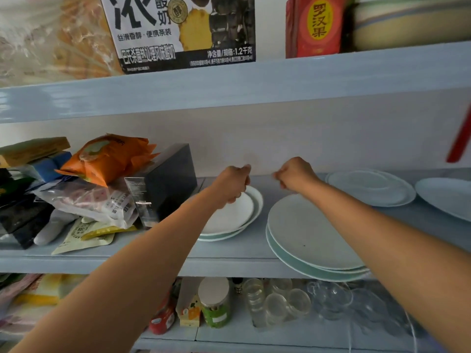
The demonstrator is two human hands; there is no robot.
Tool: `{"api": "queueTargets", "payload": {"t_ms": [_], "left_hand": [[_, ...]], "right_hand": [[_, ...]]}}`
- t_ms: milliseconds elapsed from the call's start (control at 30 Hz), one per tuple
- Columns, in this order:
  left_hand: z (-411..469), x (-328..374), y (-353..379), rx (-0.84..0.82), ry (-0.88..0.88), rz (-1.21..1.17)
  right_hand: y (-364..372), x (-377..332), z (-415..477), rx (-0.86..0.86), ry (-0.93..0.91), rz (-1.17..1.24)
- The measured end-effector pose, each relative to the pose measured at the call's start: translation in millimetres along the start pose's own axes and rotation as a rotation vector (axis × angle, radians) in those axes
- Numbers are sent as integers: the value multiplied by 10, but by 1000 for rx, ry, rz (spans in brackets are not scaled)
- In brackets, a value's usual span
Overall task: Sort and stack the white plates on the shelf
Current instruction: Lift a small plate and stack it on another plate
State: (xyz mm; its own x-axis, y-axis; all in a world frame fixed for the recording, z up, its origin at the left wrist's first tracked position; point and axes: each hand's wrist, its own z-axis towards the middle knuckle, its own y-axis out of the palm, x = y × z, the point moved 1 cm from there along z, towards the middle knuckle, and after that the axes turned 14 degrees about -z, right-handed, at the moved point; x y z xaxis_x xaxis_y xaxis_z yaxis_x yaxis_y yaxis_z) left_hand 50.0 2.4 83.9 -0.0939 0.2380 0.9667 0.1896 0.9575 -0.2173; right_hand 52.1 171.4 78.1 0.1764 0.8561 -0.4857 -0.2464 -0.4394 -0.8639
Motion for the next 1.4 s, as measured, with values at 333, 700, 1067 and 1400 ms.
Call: {"api": "queueTargets", "payload": {"t_ms": [333,700,1067,1400], "left_hand": [[156,290,982,-204,225,0],[254,506,2028,-328,196,2],[922,446,2395,-166,114,256],[1298,340,2402,-162,15,223]], "right_hand": [[-572,802,-111,107,83,247],[-1024,1783,-216,228,236,306],[-1064,2289,9,226,243,214],[-975,2480,357,156,300,144]]}}
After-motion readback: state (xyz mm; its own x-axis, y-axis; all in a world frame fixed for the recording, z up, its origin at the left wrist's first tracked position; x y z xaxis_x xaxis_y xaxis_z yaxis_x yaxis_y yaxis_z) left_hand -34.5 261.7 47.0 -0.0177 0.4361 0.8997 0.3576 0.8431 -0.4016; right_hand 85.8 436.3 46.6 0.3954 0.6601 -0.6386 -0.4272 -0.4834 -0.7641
